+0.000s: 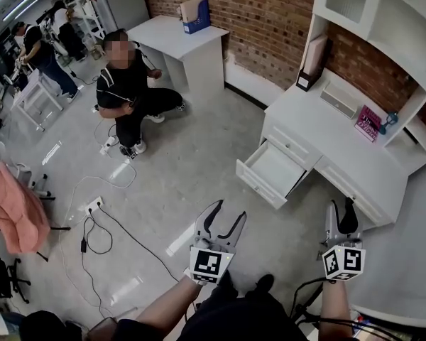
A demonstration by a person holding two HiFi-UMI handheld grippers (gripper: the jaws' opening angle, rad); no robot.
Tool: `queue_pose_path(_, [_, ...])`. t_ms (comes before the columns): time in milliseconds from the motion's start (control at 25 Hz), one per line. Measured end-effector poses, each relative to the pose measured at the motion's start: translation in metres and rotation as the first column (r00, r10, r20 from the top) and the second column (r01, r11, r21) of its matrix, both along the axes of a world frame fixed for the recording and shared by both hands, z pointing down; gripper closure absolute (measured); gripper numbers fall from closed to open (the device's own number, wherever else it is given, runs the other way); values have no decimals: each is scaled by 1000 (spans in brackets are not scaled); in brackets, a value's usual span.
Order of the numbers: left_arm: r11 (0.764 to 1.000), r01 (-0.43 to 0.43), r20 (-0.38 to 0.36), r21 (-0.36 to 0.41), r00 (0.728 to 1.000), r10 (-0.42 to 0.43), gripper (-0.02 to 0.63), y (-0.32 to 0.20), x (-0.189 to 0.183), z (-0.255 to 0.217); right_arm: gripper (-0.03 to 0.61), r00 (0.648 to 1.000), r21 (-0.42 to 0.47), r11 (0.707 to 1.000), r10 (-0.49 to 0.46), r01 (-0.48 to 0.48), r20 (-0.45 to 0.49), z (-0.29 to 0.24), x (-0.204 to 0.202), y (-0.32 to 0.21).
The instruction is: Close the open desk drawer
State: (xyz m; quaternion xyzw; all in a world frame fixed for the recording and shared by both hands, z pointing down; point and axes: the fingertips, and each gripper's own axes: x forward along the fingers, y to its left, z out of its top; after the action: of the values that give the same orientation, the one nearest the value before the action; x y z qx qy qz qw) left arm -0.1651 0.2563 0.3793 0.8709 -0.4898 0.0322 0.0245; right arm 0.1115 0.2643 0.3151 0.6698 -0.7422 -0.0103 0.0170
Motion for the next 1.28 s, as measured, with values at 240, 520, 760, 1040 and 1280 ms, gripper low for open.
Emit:
queue_pose_path(240, [999,-34,-7,-22,999,34,360,-11,-19,14,374,1000,-9,1000,29,-29,-3,7,-22,-5])
queue_pose_path(520, [996,-59,-3,-70,998,58,360,-27,-2,42,376,999,-48,998,36,-37,-20,18,-14,-19])
queue_pose_path(760, [994,-10,45,-112,999,15,360,-53,22,69,376,999,-77,997,-17,20,30,54,10,-65])
queue_pose_path(1040, [992,27,121,-121,993,-13,360,-98,76,88,376,992,-75,991,-105,110,63,69,53,-133])
queue_pose_path(1280, [983,56,181,-175,983,-24,360,-123,97,116,379,987,-72,989,-125,133,97,78,78,-164])
